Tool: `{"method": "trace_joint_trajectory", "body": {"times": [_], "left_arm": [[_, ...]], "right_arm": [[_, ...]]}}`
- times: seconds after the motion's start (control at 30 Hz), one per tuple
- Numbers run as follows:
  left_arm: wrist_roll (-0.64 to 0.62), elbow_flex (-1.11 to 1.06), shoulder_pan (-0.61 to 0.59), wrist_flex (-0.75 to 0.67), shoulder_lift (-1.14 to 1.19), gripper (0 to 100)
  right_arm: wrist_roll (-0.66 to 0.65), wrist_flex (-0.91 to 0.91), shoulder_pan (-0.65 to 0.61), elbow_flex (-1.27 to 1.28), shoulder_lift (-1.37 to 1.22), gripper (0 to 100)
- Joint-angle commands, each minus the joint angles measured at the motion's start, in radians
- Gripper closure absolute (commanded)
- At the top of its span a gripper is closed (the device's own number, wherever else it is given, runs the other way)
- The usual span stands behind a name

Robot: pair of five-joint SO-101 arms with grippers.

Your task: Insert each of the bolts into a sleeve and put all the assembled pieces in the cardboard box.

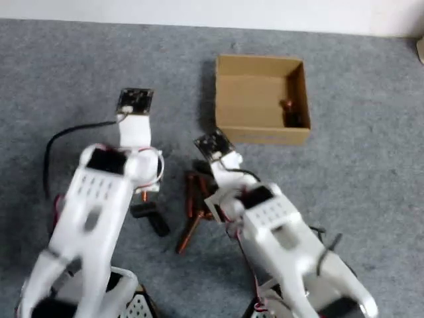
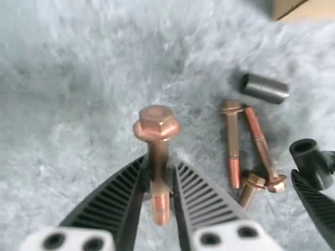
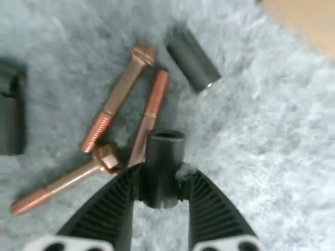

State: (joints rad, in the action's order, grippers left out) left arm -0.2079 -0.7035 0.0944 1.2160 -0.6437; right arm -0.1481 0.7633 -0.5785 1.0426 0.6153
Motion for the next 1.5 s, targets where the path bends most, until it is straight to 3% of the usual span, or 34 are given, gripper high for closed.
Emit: {"method": "trace_joint_trajectory", "body": {"times": [0.0, 0.13, 0.43, 0.63, 0.77, 0.93, 1.17, 1.47], "left_arm": [[0.031, -0.030, 0.007, 0.003, -0.205, 100], [0.038, -0.031, 0.008, -0.028, -0.337, 100], [0.025, -0.035, 0.012, -0.172, -0.444, 100], [-0.138, -0.041, 0.048, -0.221, -0.447, 100], [-0.147, -0.067, 0.174, -0.224, -0.449, 100], [-0.147, -0.127, 0.236, -0.259, -0.544, 100], [-0.089, -0.321, 0.274, -0.324, -0.843, 100], [-0.091, -0.437, 0.300, -0.325, -0.911, 100]], "right_arm": [[-0.015, -0.016, -0.005, 0.059, 0.257, 99.4], [-0.015, -0.079, -0.031, 0.191, 0.504, 99.4], [-0.015, -0.124, -0.228, 0.458, 0.984, 99.4], [-0.015, -0.124, -0.246, 0.572, 1.208, 99.4], [-0.075, -0.122, -0.248, 0.615, 1.218, 99.4], [-0.086, -0.122, -0.280, 0.621, 1.211, 99.4], [-0.086, -0.122, -0.291, 0.622, 1.211, 99.4], [-0.084, -0.122, -0.291, 0.618, 1.213, 99.4]]}}
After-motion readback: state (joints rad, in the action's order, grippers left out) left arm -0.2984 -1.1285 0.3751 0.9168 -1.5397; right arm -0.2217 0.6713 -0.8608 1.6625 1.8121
